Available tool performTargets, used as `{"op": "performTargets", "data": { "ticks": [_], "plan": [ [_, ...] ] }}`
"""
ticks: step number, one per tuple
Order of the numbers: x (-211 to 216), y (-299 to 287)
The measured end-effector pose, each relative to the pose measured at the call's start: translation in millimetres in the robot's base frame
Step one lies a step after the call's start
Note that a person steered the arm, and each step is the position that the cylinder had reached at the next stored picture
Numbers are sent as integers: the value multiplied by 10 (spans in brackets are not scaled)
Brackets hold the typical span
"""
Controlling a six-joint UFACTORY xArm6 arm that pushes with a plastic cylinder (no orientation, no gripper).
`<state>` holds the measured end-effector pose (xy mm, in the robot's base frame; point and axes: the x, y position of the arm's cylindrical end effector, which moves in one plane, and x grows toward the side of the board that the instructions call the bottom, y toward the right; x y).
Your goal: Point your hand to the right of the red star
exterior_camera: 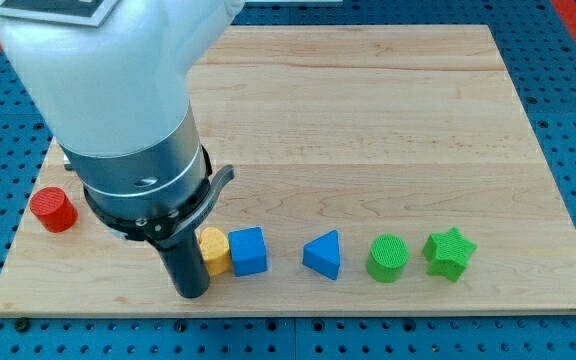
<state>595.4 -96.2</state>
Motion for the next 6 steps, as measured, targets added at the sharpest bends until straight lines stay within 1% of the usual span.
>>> {"op": "performTargets", "data": {
  "ticks": [1,2,4,5,6],
  "plan": [
    [0,0],
    [119,-3],
    [136,-296],
    [125,-749],
    [-177,-1047]
  ]
}}
